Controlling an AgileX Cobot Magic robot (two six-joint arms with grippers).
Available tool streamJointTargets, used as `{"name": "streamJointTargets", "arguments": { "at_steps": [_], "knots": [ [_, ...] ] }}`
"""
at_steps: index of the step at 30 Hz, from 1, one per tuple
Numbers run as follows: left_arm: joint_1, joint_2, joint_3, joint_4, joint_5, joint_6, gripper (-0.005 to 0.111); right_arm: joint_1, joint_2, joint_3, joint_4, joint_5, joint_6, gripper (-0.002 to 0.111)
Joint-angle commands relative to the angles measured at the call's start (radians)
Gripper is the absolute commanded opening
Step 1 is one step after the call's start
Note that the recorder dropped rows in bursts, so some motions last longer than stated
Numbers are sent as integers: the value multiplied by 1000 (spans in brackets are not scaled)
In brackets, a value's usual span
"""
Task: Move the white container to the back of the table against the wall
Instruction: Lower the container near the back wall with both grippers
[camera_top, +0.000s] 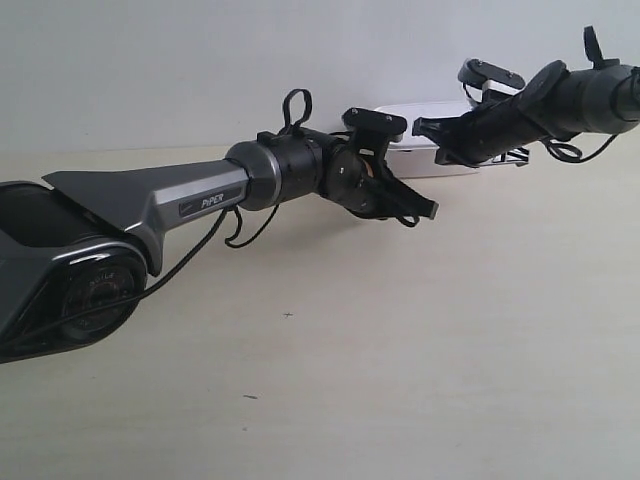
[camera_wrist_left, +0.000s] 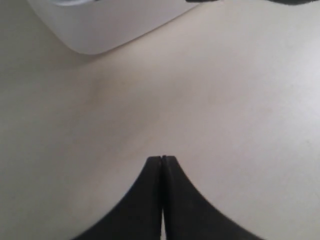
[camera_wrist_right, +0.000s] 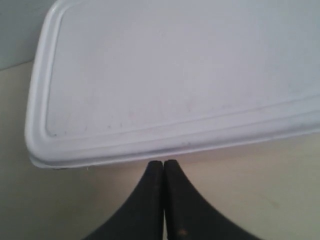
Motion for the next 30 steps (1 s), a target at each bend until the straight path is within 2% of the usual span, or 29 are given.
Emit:
{"name": "streamJointTargets", "arguments": {
  "at_steps": [1, 16, 30],
  "knots": [
    [2, -15, -8, -2, -1, 4, 0, 0, 10, -8, -4, -13, 5, 0],
    [2, -15, -8, -2, -5, 3, 0, 0, 26, -8, -4, -107, 5, 0],
    [2, -15, -8, -3, -6, 3, 0, 0, 33, -14, -4, -82, 5, 0]
  ]
}}
